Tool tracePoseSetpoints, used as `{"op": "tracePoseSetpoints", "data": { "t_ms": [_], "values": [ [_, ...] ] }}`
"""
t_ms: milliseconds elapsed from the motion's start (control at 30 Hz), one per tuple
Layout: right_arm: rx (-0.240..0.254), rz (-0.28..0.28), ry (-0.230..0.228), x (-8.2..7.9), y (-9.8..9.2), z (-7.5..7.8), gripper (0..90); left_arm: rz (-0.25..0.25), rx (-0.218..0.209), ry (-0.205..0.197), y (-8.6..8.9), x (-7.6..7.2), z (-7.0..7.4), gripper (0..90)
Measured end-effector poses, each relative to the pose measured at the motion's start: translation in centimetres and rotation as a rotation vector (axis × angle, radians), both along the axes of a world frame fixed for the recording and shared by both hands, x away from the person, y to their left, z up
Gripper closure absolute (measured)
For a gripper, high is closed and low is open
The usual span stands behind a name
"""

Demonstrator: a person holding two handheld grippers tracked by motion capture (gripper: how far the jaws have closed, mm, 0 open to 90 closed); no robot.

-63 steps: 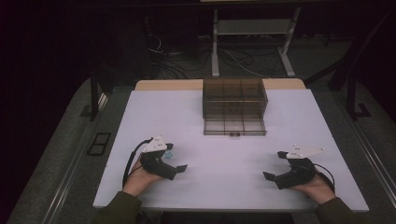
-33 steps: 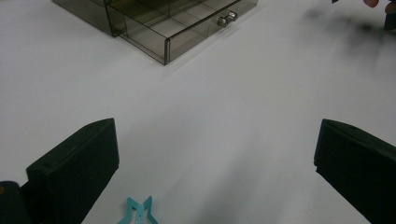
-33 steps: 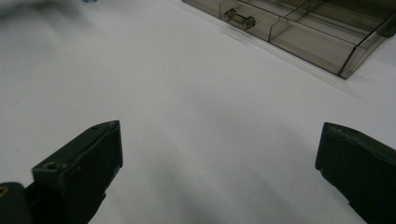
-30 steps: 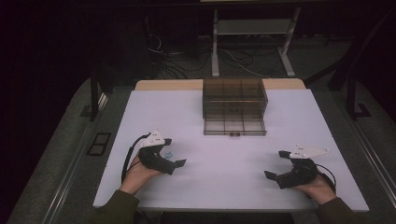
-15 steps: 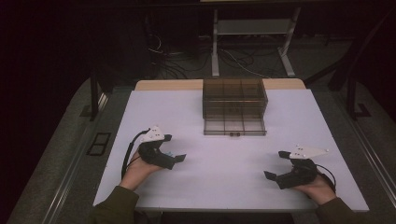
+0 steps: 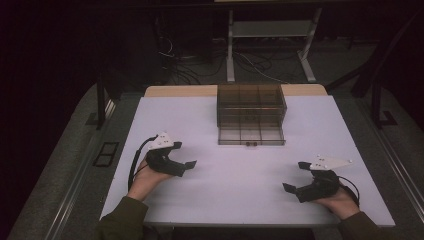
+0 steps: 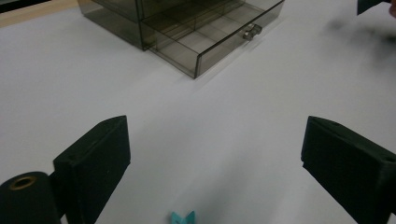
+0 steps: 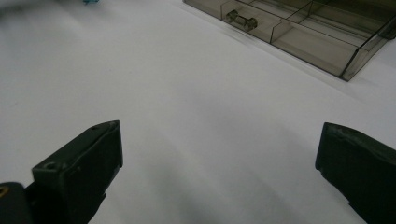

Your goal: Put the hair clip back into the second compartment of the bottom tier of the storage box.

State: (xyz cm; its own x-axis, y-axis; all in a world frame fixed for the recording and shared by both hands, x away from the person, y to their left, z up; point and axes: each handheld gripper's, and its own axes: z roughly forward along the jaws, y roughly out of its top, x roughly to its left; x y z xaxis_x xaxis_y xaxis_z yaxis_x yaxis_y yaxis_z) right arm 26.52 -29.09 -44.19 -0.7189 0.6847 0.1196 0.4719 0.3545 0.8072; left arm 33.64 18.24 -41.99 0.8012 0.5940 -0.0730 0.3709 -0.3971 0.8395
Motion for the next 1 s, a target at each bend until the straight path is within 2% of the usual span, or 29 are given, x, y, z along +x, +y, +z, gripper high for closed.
{"op": "tracePoseSetpoints", "data": {
  "t_ms": [267, 400, 533, 667, 867, 1000],
  "values": [
    [-0.006, 0.003, 0.003, 0.0, 0.1, 0.0, 0.2, 0.035, 0.027, 0.015, 0.7, 0.3, -0.4, 15.8],
    [-0.014, 0.006, 0.004, 0.0, 0.1, -0.1, 0.2, 0.057, 0.037, 0.036, 1.5, 0.5, -0.9, 24.5],
    [-0.019, 0.003, 0.008, 0.0, 0.2, -0.2, 0.2, 0.064, 0.035, 0.068, 2.1, 0.7, -1.5, 36.1],
    [-0.029, 0.007, 0.005, 0.0, 0.2, -0.2, 0.2, 0.063, 0.050, 0.096, 2.4, 0.8, -2.0, 44.7],
    [-0.034, 0.008, 0.004, 0.0, 0.3, -0.2, 0.2, 0.060, 0.063, 0.120, 2.5, 0.8, -2.3, 57.6],
    [-0.035, 0.009, 0.002, 0.0, 0.3, -0.2, 0.2, 0.053, 0.077, 0.133, 2.3, 0.8, -2.5, 62.5]
  ]
}}
